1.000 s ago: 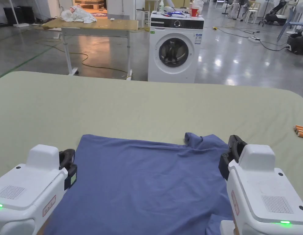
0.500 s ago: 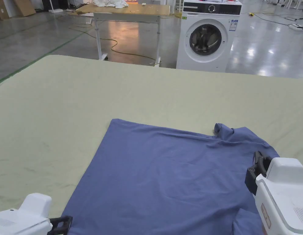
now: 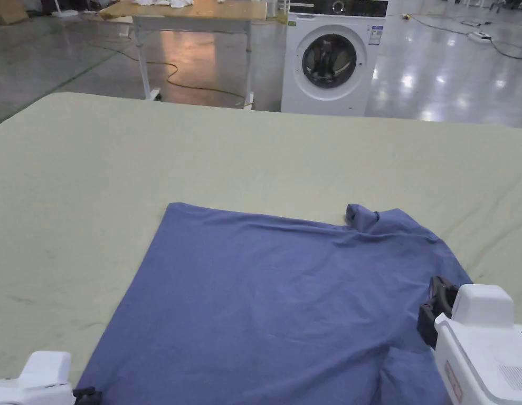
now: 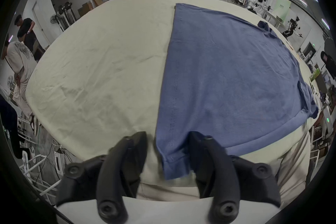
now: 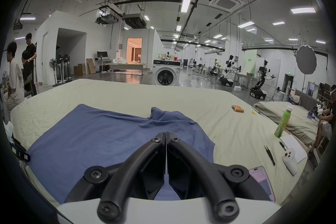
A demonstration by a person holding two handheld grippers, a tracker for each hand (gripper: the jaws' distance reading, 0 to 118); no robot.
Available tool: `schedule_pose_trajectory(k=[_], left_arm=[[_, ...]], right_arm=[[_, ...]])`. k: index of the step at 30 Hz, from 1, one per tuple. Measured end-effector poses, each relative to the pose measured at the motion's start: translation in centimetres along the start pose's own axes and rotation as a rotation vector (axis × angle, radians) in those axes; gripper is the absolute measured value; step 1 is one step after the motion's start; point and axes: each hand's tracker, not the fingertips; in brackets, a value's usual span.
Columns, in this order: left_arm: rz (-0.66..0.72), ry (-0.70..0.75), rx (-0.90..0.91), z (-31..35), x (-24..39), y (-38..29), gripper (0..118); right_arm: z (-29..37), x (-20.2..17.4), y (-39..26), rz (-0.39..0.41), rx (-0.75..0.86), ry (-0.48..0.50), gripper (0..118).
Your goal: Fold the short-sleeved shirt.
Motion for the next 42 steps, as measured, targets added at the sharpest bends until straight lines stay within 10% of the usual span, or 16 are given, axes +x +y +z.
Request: schedule_pose_trajectory(k=[2, 6, 10, 16, 22, 26, 42], left_arm=[[-0.019, -0.010, 0.001, 0.0, 0.5, 0.2, 5], [-0.011, -0.039, -0.011, -0.4, 1.0, 0.4, 3], [-0.018, -0.043, -0.002, 0.3, 0.9, 0.1, 3], [0.012, -0.069, 0.008, 1.4, 0.6, 0.1, 3], [0.017, -0.080, 0.007, 1.8, 0.7, 0.1, 3], [0.017, -0.080, 0.006, 2.0, 0.8, 0.1, 3], [0.088, -0.203, 0.194, 6.1, -0.7, 5.3, 3]], right_arm=[[0.3, 0.8, -0.5, -0.005, -0.019, -0.015, 0], [1.6, 3.6, -1.3, 0.012, -0.118, -0.045, 2], [2.9, 7.5, -2.6, 0.025, -0.306, -0.048, 46], [4.3, 10.7, -6.3, -0.013, -0.485, 0.006, 56], [3.2, 9.7, -10.7, -0.004, -0.635, 0.082, 53], [3.0, 9.4, -11.8, -0.067, -0.613, 0.103, 10], [3.3, 9.5, -2.9, -0.044, -0.527, 0.091, 8]])
